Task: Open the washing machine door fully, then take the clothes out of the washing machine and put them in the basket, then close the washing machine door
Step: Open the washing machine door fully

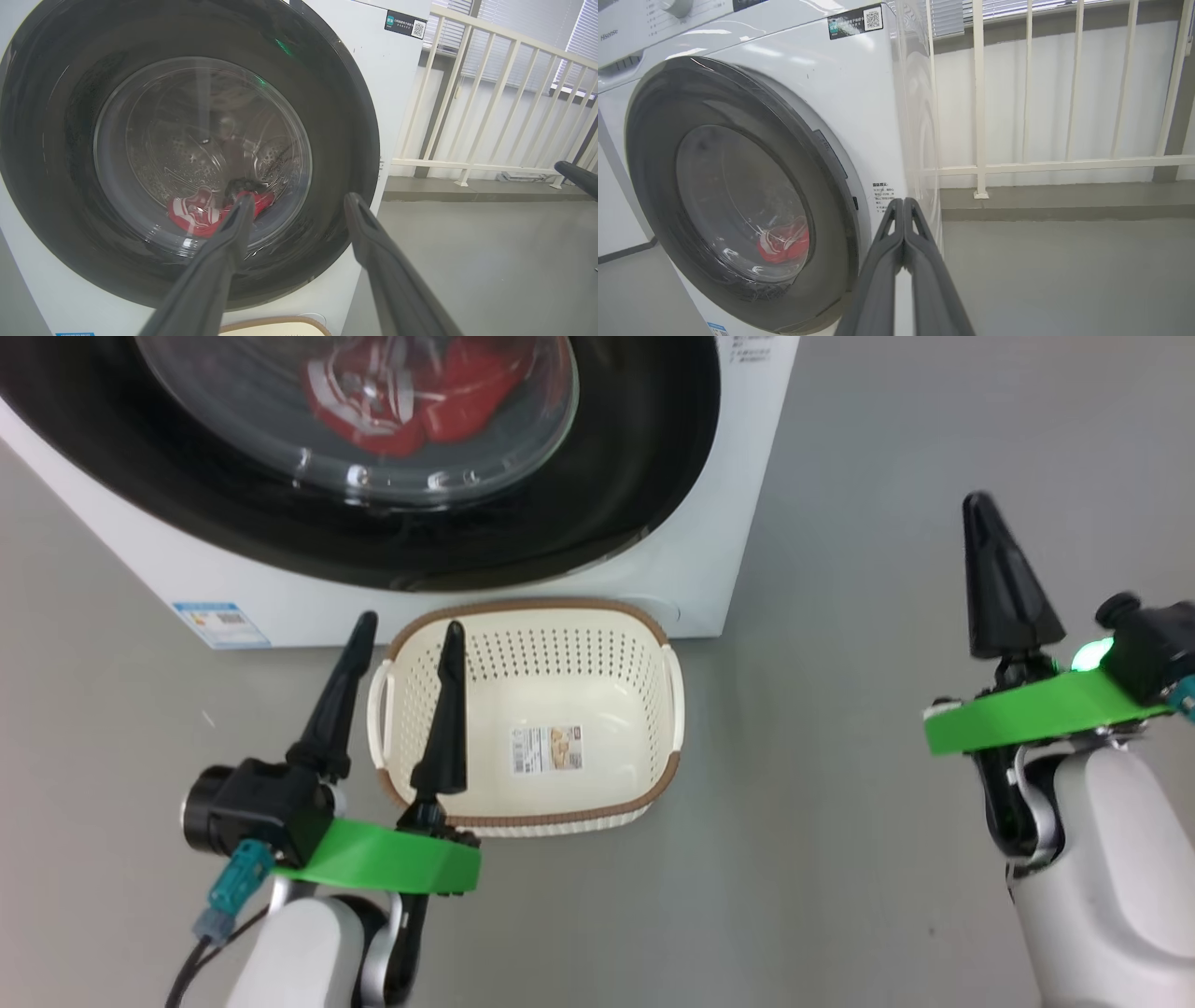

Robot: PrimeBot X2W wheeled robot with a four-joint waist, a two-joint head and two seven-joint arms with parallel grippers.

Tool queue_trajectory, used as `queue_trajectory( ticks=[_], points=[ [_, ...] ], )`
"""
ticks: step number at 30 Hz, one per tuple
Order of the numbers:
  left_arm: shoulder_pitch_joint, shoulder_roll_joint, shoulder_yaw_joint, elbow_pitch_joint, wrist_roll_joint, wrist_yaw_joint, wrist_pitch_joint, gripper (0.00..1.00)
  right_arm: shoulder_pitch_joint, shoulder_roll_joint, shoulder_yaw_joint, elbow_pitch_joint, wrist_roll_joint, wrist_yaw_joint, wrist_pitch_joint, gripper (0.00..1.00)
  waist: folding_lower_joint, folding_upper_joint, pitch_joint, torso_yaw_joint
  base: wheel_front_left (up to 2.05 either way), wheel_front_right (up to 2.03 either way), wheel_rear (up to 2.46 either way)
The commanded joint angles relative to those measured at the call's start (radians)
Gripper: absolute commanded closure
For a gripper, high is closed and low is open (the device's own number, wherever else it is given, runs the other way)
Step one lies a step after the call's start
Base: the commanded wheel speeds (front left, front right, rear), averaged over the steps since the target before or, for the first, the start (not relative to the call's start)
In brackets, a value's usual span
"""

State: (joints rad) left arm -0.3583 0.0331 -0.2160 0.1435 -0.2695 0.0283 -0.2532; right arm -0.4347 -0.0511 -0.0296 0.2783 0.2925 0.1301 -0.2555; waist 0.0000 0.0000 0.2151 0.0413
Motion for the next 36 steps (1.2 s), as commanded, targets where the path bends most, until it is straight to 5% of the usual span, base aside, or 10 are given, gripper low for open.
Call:
queue_trajectory(
  ticks=[1,8,36],
  points=[
    [-0.037,0.017,0.024,-0.039,0.004,0.012,-0.009,0.00,-0.048,0.001,0.016,-0.024,0.056,0.001,-0.006,1.00,0.0000,0.0000,0.054,0.019,0.00,0.00,0.00],
    [-0.057,0.017,0.010,-0.074,0.006,0.019,-0.009,0.00,-0.149,0.001,0.042,0.046,0.337,0.001,-0.006,1.00,0.0000,0.0000,0.119,0.037,0.00,0.00,0.00],
    [-0.112,0.017,-0.047,-0.242,0.017,0.045,-0.009,0.00,-0.533,-0.059,0.124,0.118,0.789,0.001,0.262,1.00,0.0000,0.0000,0.326,0.086,0.00,0.00,0.00]
  ],
)
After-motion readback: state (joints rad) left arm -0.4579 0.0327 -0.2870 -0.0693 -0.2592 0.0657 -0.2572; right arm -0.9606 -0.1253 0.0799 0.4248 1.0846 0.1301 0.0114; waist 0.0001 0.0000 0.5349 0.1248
